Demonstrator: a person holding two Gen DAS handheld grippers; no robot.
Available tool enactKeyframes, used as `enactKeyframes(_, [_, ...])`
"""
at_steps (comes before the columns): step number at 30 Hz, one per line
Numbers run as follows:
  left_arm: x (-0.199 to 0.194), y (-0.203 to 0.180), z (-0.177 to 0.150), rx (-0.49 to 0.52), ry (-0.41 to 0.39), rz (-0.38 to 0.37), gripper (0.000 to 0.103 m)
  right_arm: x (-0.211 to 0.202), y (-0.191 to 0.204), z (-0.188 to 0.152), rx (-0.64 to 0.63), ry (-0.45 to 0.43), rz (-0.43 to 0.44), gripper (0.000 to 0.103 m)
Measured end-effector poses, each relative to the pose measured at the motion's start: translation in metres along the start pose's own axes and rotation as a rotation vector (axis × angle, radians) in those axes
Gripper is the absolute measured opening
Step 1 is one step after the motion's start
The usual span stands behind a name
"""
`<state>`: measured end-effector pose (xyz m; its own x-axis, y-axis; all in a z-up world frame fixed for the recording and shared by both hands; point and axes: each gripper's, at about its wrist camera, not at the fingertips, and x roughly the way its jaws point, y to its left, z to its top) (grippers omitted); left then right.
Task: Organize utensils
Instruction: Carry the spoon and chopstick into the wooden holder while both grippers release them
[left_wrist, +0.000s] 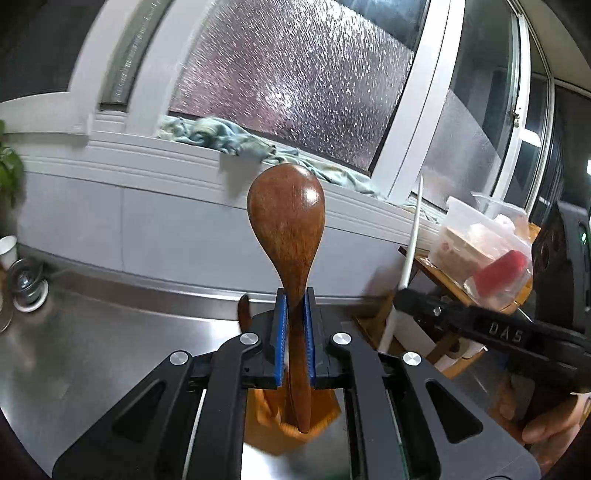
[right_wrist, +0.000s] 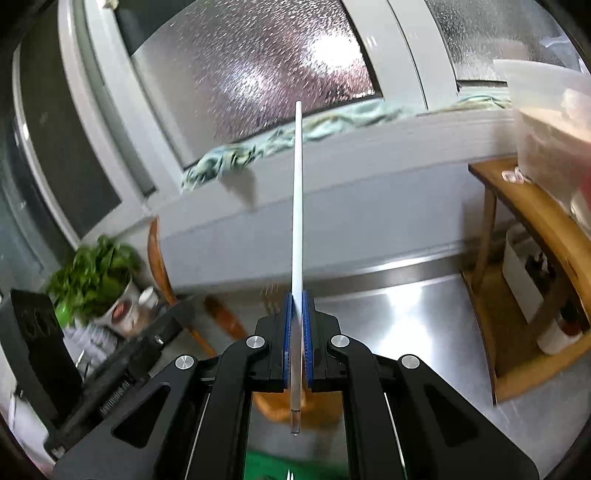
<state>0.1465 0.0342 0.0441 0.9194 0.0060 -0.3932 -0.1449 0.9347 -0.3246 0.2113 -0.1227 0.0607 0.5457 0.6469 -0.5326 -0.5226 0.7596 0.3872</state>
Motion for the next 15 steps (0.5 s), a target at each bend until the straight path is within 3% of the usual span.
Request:
enactKeyframes(9, [0.034, 0.013, -0.017, -0.005, 0.043, 0.009, 0.008, 0.04, -0.009, -0.002, 0.005, 0.025, -0.001, 0.006])
enactKeyframes(15, [0.035, 0.021, -0.04, 0.026, 0.055, -0.046, 0.008, 0.05, -0.015, -0.019, -0.025, 0.084, 0.026, 0.006])
